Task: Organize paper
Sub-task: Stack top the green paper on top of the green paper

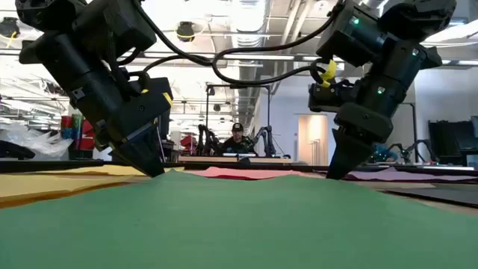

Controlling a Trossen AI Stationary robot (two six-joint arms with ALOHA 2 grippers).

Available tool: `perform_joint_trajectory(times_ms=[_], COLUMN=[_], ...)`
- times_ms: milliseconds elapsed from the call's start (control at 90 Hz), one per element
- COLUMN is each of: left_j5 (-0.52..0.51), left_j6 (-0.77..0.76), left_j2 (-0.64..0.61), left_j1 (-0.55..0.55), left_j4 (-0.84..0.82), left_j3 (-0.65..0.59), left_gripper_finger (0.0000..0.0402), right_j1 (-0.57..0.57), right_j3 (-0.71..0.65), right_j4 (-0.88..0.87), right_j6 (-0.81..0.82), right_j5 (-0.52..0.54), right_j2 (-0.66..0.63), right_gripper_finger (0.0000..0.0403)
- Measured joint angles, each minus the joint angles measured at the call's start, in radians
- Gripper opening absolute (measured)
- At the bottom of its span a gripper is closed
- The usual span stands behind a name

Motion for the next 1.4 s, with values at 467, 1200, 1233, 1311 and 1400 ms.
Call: perform_joint_trajectory(times_ms=[467,1200,1233,1311,1400], left_j5=[0.061,0.154,0.157,0.176,0.195], left_j6=[0.033,-0.018,-0.025,-0.039,-0.048], left_j2=[-0.104,0.122,0.135,0.163,0.187], left_j1=[-0.101,-0.386,-0.386,-0.387,-0.392], left_j4=[-0.021,-0.128,-0.147,-0.192,-0.234], left_j3=[-0.003,0.284,0.3,0.331,0.357], left_gripper_finger=[0.0,0.0,0.0,0.0,0.0], right_j1=[0.045,0.564,0.57,0.573,0.573], right_j3=[0.001,0.212,0.238,0.296,0.352], right_j4=[-0.104,-0.177,-0.198,-0.26,-0.325], right_j6=[-0.003,0.384,0.387,0.393,0.394], right_j5=[0.004,0.03,0.029,0.03,0.034], right_j2=[-0.18,0.089,0.117,0.168,0.211], right_gripper_finger=[0.0,0.0,0.0,0.0,0.0])
